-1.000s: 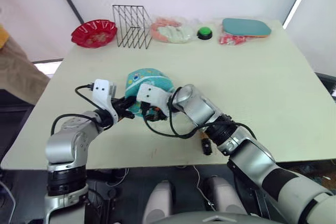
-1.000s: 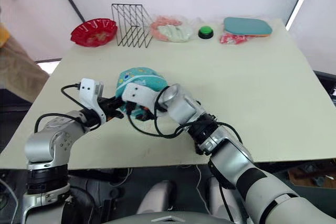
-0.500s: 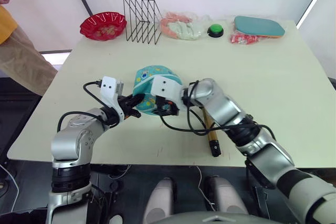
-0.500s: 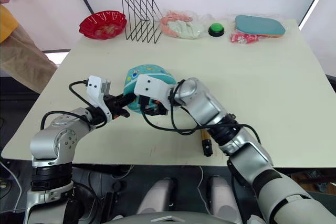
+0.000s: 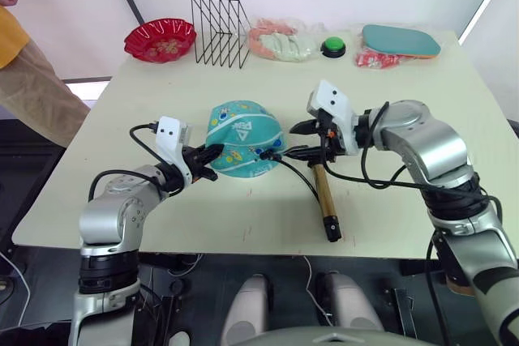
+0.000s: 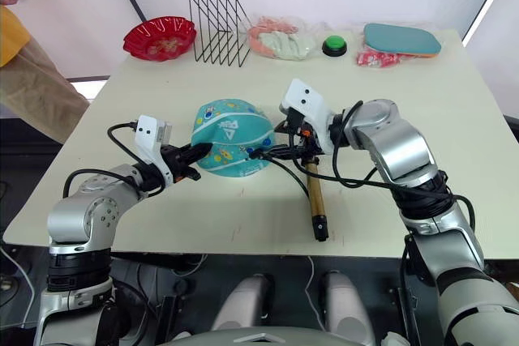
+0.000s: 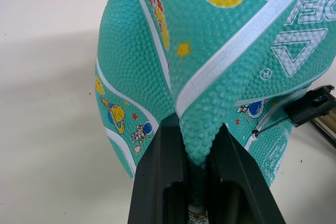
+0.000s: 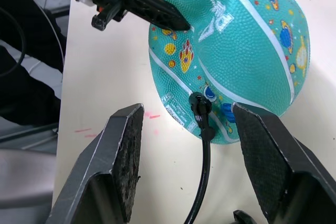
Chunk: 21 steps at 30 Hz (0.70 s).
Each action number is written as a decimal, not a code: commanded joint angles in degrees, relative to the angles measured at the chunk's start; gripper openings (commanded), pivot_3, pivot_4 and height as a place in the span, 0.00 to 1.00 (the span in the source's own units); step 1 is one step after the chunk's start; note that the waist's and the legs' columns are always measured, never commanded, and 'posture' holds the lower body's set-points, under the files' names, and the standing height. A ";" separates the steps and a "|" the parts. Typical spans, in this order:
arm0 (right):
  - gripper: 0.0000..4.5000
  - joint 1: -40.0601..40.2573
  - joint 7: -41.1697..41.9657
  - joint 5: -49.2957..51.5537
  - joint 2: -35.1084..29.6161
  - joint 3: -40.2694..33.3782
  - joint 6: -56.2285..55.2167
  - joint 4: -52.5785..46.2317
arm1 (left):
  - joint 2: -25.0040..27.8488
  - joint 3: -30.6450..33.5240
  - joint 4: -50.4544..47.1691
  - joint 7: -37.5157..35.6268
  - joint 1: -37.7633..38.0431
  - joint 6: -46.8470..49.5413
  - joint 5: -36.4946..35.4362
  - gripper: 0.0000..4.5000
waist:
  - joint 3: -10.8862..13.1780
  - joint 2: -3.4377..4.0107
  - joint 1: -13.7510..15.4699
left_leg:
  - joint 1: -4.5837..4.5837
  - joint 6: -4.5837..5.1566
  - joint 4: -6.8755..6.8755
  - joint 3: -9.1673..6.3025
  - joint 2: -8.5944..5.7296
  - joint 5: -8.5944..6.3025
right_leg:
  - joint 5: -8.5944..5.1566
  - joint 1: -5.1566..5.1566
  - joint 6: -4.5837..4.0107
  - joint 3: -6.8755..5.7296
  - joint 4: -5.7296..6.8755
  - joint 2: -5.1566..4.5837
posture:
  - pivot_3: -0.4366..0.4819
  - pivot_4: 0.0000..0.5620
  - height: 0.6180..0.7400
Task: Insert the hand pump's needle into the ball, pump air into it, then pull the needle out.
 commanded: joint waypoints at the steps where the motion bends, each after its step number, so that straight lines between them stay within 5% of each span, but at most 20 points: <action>1: 0.62 0.45 -1.61 0.66 2.83 1.36 -4.51 4.76 | 0.10 -1.47 2.47 0.75 0.90 1.92 0.17 0.00 | 0.00 -0.01 0.02 | 0.00 0.00 0.01 0.01 0.00 0.00 | 0.00 0.00 0.00 0.01 0.00 0.00 | 0.48 0.27 1.00; 21: 0.62 -1.94 -7.62 -4.45 11.83 5.64 -18.16 25.02 | 0.66 -1.86 2.59 1.36 1.07 1.97 -0.48 0.00 | 0.04 -0.04 -0.31 | 0.12 -0.07 0.07 0.02 0.00 0.06 | 0.02 0.08 0.00 0.07 0.13 0.06 | 0.48 0.27 1.00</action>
